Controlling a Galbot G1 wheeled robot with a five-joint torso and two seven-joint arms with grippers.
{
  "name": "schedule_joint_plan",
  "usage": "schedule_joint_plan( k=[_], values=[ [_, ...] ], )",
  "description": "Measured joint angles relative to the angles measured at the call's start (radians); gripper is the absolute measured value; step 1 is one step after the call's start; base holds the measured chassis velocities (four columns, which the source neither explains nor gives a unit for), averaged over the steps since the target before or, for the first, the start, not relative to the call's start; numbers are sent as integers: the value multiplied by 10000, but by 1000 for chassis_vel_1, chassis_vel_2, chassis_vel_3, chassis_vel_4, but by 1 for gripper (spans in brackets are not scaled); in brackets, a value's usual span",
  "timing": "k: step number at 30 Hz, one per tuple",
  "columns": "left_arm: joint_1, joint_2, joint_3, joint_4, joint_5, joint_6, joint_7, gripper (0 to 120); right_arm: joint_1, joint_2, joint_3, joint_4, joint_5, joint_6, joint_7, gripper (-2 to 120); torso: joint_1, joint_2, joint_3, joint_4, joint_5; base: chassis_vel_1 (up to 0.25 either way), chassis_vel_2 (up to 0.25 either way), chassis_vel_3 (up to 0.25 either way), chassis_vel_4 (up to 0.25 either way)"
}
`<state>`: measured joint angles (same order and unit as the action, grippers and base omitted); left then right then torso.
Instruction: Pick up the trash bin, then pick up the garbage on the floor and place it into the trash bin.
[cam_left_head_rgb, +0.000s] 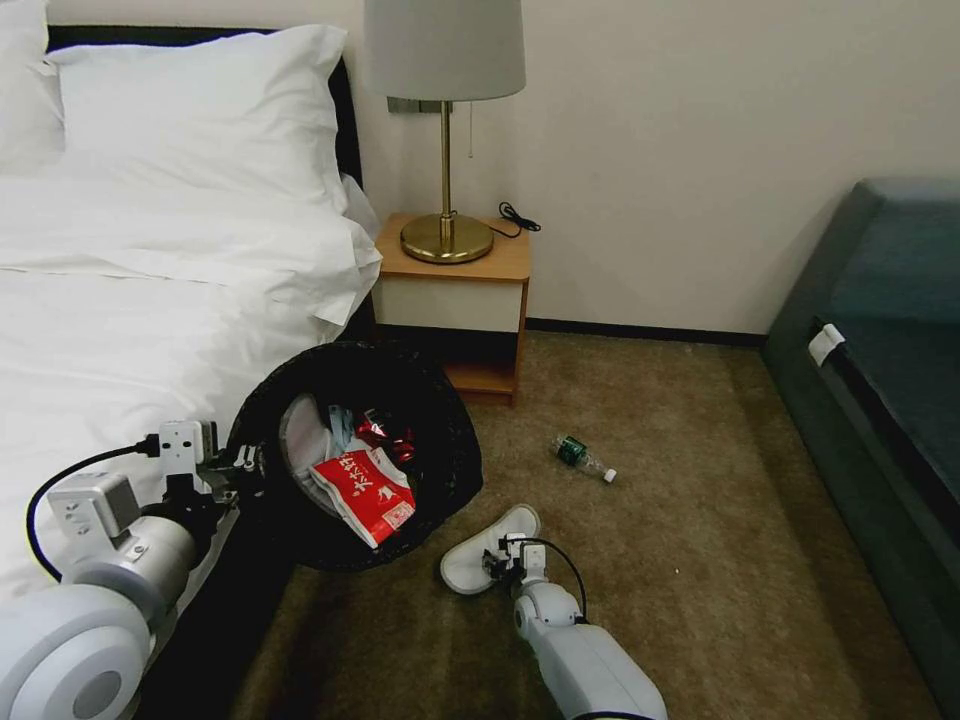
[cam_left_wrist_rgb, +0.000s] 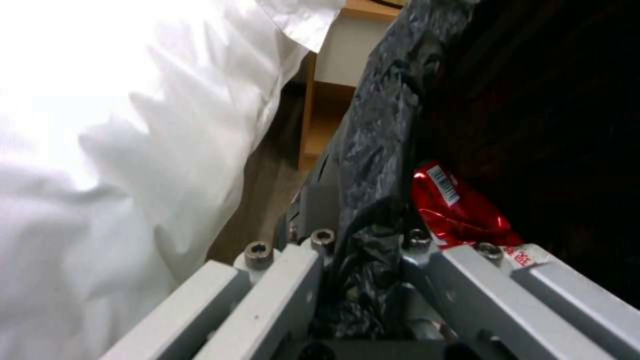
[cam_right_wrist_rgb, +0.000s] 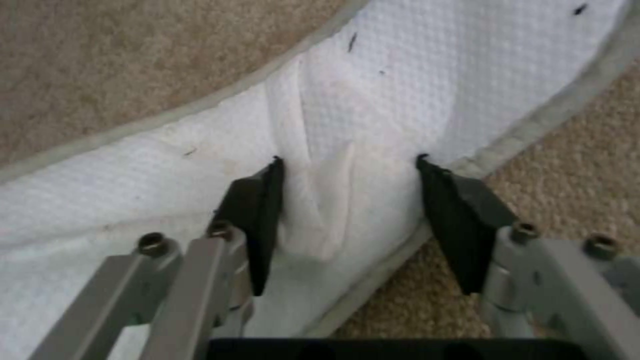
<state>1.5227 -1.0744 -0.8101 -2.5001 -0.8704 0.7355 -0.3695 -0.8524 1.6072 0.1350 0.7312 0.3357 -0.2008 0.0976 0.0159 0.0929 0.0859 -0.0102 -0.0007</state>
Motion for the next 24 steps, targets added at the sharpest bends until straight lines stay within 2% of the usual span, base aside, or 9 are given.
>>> schedule_joint_plan(
  k=[4,5,9,11,15,16,18,24],
  values=[
    [19,2,0,0,2,0,1,1,1,0,16,-40,9,3,0,39,0,-2,0,2,3,0,0,0,0],
    [23,2,6,-1,4,0,2,1,-5,1,21,-52,15,5,-6,33,0,-3,1,5,7,0,0,0,0],
    [23,0,22,0,7,0,1,1,-8,5,22,-83,25,8,-29,28,0,-3,1,9,12,0,0,0,0],
    [17,-1,31,0,11,0,2,1,-10,12,39,-119,32,14,-66,18,0,-5,1,11,15,0,0,0,0],
    [16,-1,33,0,12,0,3,1,-22,16,56,-120,36,15,-77,13,0,-5,1,11,16,0,0,0,0],
    [16,-3,37,0,12,0,3,1,-33,17,77,-120,39,16,-84,7,0,-5,2,11,16,0,0,0,0],
    [12,-5,46,0,13,0,5,1,-45,17,87,-120,39,16,-87,4,0,-6,2,9,14,0,0,0,0],
    [4,-8,54,0,15,0,9,1,-107,19,129,-102,39,17,-93,4,1,-6,1,6,10,0,0,0,0]
  ],
)
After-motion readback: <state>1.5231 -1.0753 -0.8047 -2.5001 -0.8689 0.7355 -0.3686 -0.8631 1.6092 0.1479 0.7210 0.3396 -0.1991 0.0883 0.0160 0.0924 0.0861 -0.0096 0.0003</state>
